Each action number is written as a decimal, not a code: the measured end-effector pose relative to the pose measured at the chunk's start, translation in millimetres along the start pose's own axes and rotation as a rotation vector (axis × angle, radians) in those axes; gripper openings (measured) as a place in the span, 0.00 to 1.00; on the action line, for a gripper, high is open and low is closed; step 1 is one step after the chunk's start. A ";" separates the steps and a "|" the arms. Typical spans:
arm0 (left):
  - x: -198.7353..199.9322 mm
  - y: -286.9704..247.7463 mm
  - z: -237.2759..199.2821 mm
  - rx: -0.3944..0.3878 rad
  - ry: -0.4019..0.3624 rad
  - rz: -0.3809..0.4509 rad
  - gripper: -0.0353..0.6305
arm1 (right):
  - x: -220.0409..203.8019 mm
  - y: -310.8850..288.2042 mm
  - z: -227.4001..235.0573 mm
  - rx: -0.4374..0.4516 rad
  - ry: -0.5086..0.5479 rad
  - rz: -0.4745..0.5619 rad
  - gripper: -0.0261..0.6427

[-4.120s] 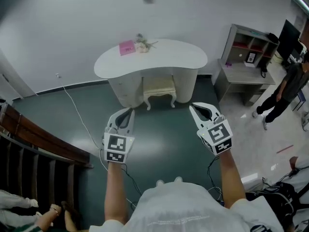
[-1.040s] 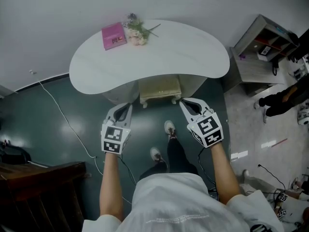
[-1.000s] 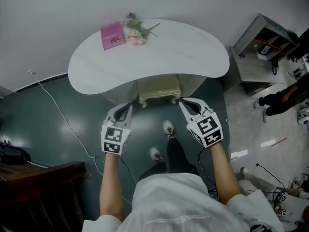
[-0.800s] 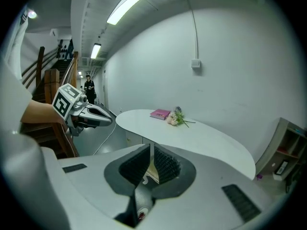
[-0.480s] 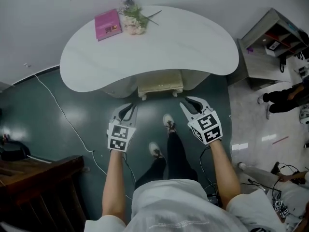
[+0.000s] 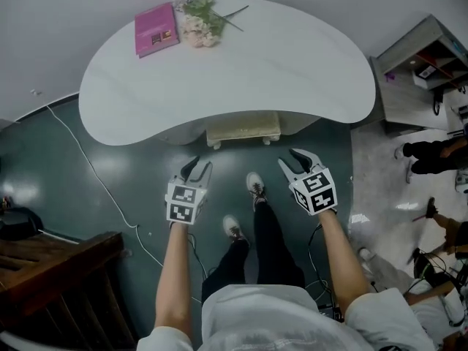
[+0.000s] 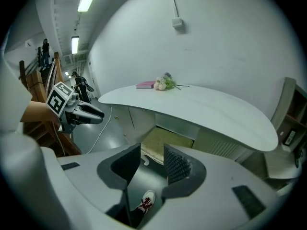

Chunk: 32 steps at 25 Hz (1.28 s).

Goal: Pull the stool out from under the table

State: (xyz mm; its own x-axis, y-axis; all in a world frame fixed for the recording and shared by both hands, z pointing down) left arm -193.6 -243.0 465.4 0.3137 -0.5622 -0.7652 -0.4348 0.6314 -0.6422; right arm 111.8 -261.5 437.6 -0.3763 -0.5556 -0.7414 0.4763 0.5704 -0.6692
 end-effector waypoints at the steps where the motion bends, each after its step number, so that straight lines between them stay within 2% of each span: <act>1: -2.8 -8.1 -3.4 0.001 0.006 -0.002 0.26 | -2.6 -8.9 5.6 0.003 0.002 -0.011 0.25; 10: -68.2 -83.7 -28.3 0.029 0.119 -0.031 0.28 | -46.2 -78.2 38.3 -0.027 0.005 -0.063 0.26; 21: -155.8 -170.4 -46.1 0.034 0.148 -0.076 0.36 | -135.0 -172.8 62.2 -0.082 -0.042 -0.049 0.36; 28: -197.2 -234.7 -71.7 0.069 0.139 -0.044 0.41 | -180.3 -232.2 78.5 -0.106 -0.036 -0.049 0.42; 32: -215.6 -263.7 -74.3 0.027 0.116 -0.071 0.44 | -210.6 -265.2 92.2 -0.121 -0.038 -0.057 0.43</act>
State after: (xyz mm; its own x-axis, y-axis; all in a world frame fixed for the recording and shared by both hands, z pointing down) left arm -209.4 -328.0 803.1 0.2423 -0.6628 -0.7085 -0.3915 0.6014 -0.6965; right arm 137.9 -351.5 775.8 -0.3688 -0.6100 -0.7013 0.3550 0.6049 -0.7128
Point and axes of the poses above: the fingertips, and each gripper's own axes: y backward along the fingers, z to its right, x out of its top, the point moved 9 cm from there along y, backward along the fingers, and after that the axes turned 1 degree about -x, right-handed, at the moved point
